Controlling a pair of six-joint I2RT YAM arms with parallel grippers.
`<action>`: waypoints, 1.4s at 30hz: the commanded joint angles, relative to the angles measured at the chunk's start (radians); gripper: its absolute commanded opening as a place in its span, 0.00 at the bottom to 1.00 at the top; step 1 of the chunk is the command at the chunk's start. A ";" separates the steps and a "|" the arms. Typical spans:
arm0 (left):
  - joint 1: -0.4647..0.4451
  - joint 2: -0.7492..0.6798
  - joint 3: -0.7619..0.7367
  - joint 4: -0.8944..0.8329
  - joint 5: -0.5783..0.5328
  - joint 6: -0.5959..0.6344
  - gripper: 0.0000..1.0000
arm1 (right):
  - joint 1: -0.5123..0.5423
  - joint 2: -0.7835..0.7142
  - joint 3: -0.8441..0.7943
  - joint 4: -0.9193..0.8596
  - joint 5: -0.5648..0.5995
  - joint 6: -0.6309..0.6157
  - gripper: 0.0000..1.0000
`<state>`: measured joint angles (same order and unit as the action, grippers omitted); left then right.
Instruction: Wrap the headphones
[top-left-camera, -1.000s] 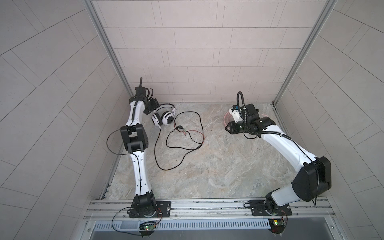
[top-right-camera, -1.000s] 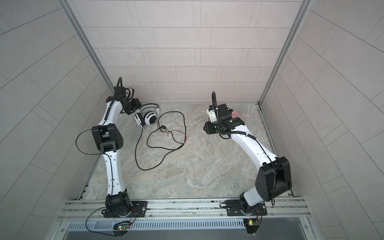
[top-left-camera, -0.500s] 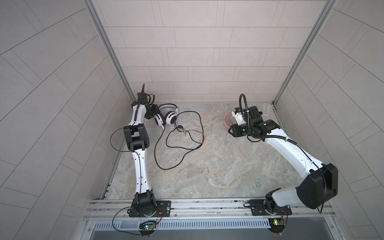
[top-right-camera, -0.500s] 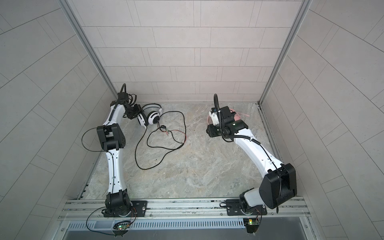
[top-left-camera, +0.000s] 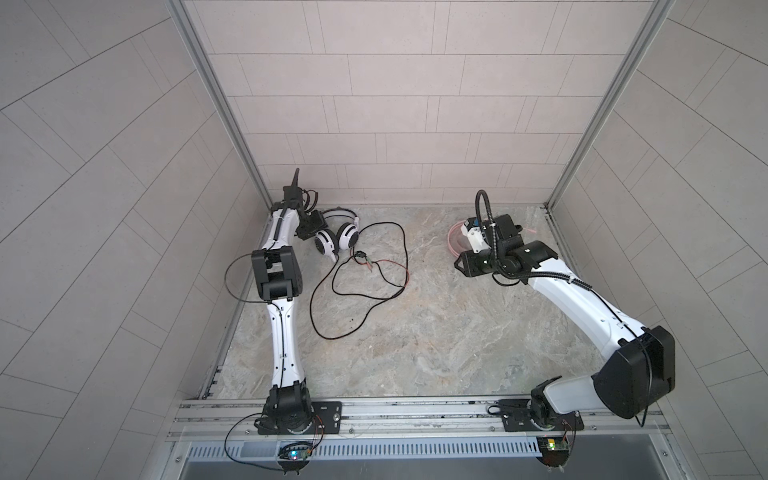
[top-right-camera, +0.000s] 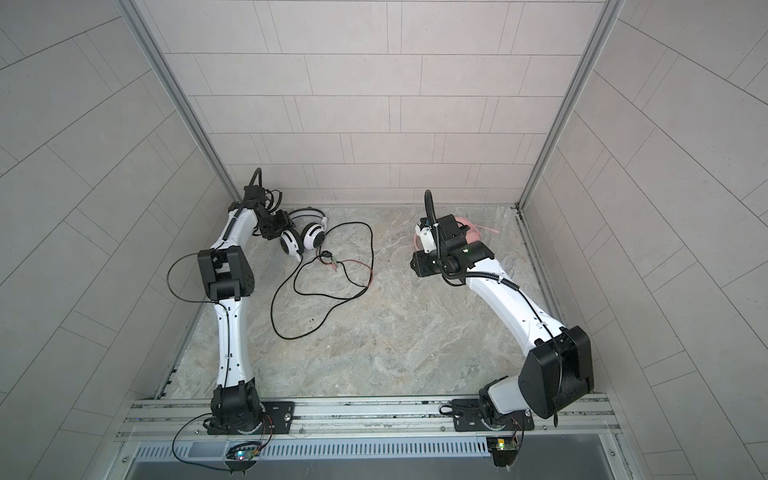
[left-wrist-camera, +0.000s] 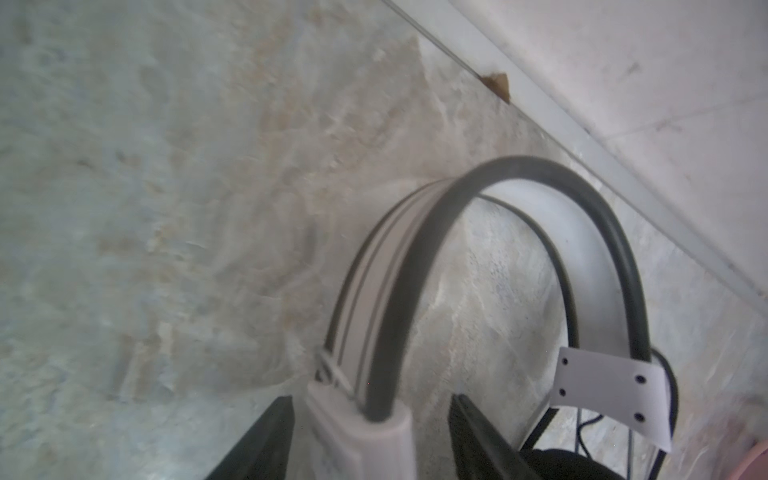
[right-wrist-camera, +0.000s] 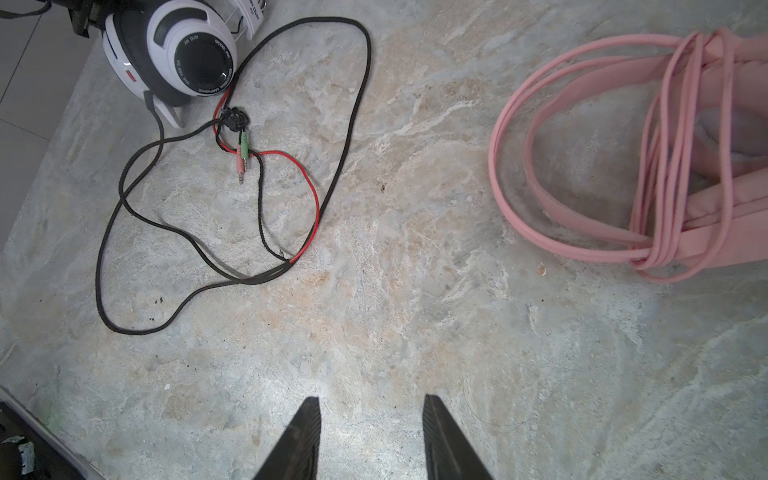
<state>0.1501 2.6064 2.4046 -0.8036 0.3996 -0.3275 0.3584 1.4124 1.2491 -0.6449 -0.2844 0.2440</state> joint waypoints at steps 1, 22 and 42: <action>-0.028 -0.044 -0.033 -0.065 0.018 0.016 0.48 | 0.004 -0.012 -0.018 0.015 0.016 0.006 0.42; -0.179 -0.871 -0.960 0.353 -0.041 -0.116 0.00 | 0.232 0.286 0.247 0.283 -0.087 0.255 0.55; -0.281 -1.052 -1.154 0.465 -0.075 -0.211 0.00 | 0.304 0.545 0.556 0.277 0.078 0.385 0.73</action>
<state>-0.1139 1.5944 1.2522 -0.3954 0.3256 -0.5076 0.6350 1.9251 1.7599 -0.3130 -0.2455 0.6338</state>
